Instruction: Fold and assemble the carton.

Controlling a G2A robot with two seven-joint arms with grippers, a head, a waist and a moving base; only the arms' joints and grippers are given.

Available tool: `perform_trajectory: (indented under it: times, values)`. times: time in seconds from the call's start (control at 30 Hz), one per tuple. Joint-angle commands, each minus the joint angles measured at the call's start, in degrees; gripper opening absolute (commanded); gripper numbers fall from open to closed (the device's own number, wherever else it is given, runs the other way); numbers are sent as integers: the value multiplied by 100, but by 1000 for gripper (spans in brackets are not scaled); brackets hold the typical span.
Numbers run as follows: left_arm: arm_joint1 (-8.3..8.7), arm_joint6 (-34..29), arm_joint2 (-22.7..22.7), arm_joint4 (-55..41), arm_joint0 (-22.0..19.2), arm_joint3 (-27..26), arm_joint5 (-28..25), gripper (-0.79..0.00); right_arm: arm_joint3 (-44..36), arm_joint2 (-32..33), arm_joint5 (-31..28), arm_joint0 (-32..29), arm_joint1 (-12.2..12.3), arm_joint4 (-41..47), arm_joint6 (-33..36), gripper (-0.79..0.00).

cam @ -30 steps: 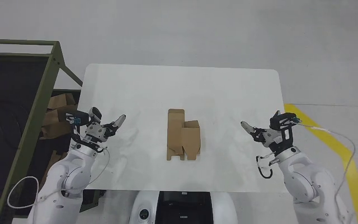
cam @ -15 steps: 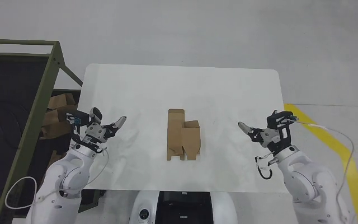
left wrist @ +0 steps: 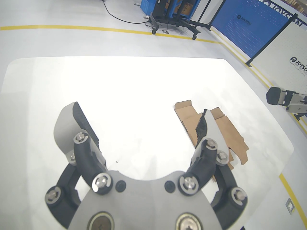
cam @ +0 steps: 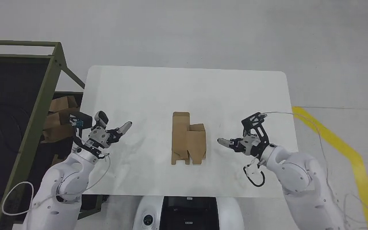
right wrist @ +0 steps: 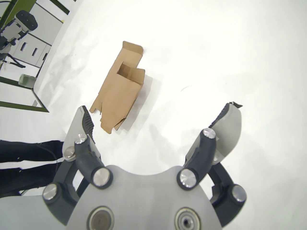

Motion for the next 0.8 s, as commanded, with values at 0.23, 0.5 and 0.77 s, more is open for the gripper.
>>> perform_trajectory:
  times: [0.23, 0.5, 0.77]
  values:
    - [-4, -77, -39, -64, 55, -23, 105, 0, 303, -273, 150, 459, -1, 280, 657, 0]
    - [-5, -250, 51, -283, 10, 29, 35, 0, 423, -438, 161, 460, -8, 376, 702, 0]
    - [19, -815, 23, -837, -48, 24, -81, 0, 1086, -993, 250, 1188, -54, 1016, 1515, 0]
